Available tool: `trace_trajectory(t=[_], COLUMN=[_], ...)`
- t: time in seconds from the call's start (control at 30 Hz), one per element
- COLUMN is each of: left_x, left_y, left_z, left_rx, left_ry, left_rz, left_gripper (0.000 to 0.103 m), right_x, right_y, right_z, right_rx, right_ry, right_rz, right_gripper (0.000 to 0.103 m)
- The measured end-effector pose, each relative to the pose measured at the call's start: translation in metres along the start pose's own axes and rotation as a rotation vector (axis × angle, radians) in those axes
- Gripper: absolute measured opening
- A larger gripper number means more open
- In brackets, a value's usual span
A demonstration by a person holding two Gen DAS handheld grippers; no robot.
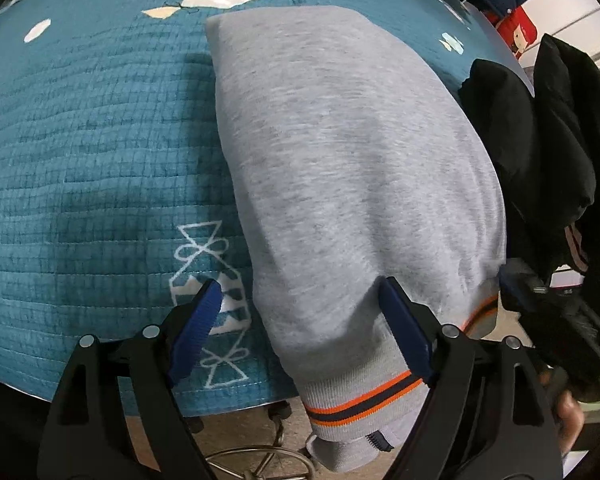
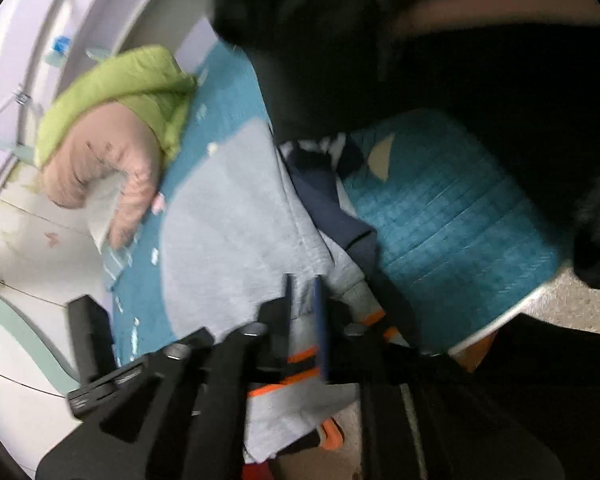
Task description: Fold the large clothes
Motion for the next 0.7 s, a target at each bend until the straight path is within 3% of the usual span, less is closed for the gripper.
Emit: trace_trajectory(t=[0.03, 0.07, 0.1, 0.17, 0.3, 0.5, 0.7], left_x=[0.000, 0.000, 0.001, 0.001, 0.002, 0.005, 0.005], left_y=[0.000, 0.000, 0.000, -0.001, -0.002, -0.005, -0.005], left_z=[0.000, 0.000, 0.001, 0.000, 0.000, -0.001, -0.001], left_rx=[0.000, -0.003, -0.006, -0.007, -0.008, -0.013, -0.020], left_ry=[-0.004, -0.004, -0.003, -0.007, -0.012, -0.029, -0.029], left_rz=[-0.001, 0.001, 0.004, 0.007, 0.013, 0.020, 0.023], left_gripper=[0.081, 0.081, 0.081, 0.082, 0.082, 0.085, 0.085], right_x=[-0.009, -0.017, -0.018, -0.013, 0.010, 0.013, 0.028], right_y=[0.001, 0.002, 0.004, 0.010, 0.020, 0.019, 0.020], right_z=[-0.003, -0.014, -0.022, -0.040, -0.060, -0.066, -0.053], right_rx=[0.000, 0.020, 0.034, 0.097, 0.290, 0.323, 0.320], right_ry=[0.015, 0.083, 0.113, 0.089, -0.071, -0.104, -0.165], right_rz=[-0.020, -0.030, -0.032, 0.007, 0.110, 0.132, 0.168], right_gripper=[0.065, 0.070, 0.070, 0.070, 0.071, 0.074, 0.068])
Point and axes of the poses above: each gripper's, at about its wrist camera, not at the fingertips, and x roughly the way its jaws point, z to its left, y to its underside, the point moved 8 cm from there along x, roughly the way its jaws point, and after that the axes turned 10 degrees about -y, right-handed, at the moved point
